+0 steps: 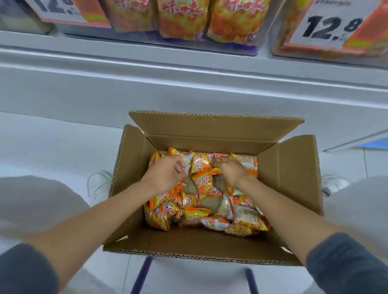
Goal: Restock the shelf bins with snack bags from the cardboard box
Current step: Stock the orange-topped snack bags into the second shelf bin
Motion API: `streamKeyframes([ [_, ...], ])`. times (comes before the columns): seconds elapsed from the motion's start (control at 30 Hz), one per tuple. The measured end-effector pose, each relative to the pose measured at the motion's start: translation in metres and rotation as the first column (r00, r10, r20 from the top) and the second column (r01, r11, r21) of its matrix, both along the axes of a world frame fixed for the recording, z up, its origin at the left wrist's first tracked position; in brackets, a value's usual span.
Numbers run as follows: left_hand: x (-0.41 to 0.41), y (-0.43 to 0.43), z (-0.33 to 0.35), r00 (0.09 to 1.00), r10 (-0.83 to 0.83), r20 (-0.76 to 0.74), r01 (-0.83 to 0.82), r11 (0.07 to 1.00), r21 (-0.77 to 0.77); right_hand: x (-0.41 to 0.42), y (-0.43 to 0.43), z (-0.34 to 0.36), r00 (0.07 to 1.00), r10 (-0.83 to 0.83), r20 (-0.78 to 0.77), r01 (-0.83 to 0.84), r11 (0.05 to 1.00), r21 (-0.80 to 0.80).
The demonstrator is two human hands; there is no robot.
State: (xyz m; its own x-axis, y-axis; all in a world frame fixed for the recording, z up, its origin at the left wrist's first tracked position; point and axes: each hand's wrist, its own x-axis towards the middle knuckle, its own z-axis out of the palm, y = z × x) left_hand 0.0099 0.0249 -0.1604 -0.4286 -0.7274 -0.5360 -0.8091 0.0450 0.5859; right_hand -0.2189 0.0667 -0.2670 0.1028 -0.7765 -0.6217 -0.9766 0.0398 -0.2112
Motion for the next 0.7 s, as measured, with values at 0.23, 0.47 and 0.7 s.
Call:
streamKeyframes([
  [0.23, -0.005, -0.003, -0.001, 0.998, 0.054, 0.018, -0.056, 0.993, 0.107, 0.007, -0.006, 0.031, 0.873, -0.398, 0.283, 0.44, 0.892, -0.103],
  [0.47, -0.021, 0.006, 0.014, 0.962, 0.229, -0.149, -0.183, 0.945, 0.27, 0.027, -0.003, 0.107, 0.541, -0.559, 0.628, 0.57, 0.793, 0.215],
  [0.7, -0.017, 0.004, 0.034, 0.931, 0.273, -0.244, -0.232, 0.955, 0.182, 0.03, 0.007, 0.137, 0.418, -0.501, 0.758, 0.511, 0.819, 0.26],
])
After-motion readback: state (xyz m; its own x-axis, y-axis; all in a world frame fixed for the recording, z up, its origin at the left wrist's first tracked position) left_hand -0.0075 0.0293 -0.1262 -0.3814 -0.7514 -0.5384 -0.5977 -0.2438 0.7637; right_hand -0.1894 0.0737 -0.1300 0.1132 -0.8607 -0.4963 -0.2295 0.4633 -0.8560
